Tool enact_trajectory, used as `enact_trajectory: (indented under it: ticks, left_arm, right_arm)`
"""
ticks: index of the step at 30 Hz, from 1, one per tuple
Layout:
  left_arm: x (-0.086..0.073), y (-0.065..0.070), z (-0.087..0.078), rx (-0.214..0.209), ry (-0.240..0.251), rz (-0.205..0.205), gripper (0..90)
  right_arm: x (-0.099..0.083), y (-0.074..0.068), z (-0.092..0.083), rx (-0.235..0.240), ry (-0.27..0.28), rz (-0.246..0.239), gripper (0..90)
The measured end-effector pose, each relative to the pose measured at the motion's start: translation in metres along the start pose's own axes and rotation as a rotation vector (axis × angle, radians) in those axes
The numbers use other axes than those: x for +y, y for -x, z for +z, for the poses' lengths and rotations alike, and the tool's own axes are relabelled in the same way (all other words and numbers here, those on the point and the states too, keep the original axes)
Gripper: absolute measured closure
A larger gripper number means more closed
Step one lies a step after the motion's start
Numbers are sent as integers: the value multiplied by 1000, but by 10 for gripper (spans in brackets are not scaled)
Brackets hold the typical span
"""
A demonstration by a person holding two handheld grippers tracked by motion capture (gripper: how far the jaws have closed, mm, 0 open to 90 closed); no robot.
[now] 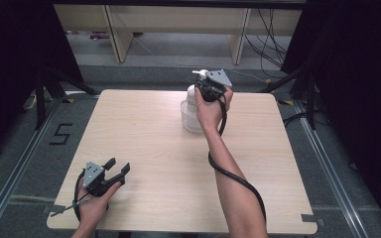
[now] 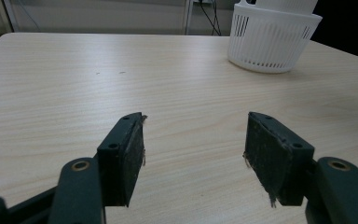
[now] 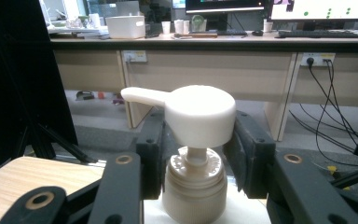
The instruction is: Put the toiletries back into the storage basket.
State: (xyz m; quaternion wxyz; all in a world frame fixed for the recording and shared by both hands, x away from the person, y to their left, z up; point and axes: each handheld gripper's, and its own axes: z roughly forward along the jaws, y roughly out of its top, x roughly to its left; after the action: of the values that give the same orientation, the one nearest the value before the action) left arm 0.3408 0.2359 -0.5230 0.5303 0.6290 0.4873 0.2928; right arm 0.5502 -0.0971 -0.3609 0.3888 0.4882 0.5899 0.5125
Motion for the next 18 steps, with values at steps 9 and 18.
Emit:
enact_trajectory:
  ticks: [9, 18]
  left_arm:
    - [0, 0, 0, 0, 0, 1, 369]
    - [0, 0, 0, 1, -2, 3, 369]
  right_arm:
    - [-5, 0, 2, 2, -11, -14, 604]
    - [-7, -3, 0, 7, -14, 0, 603]
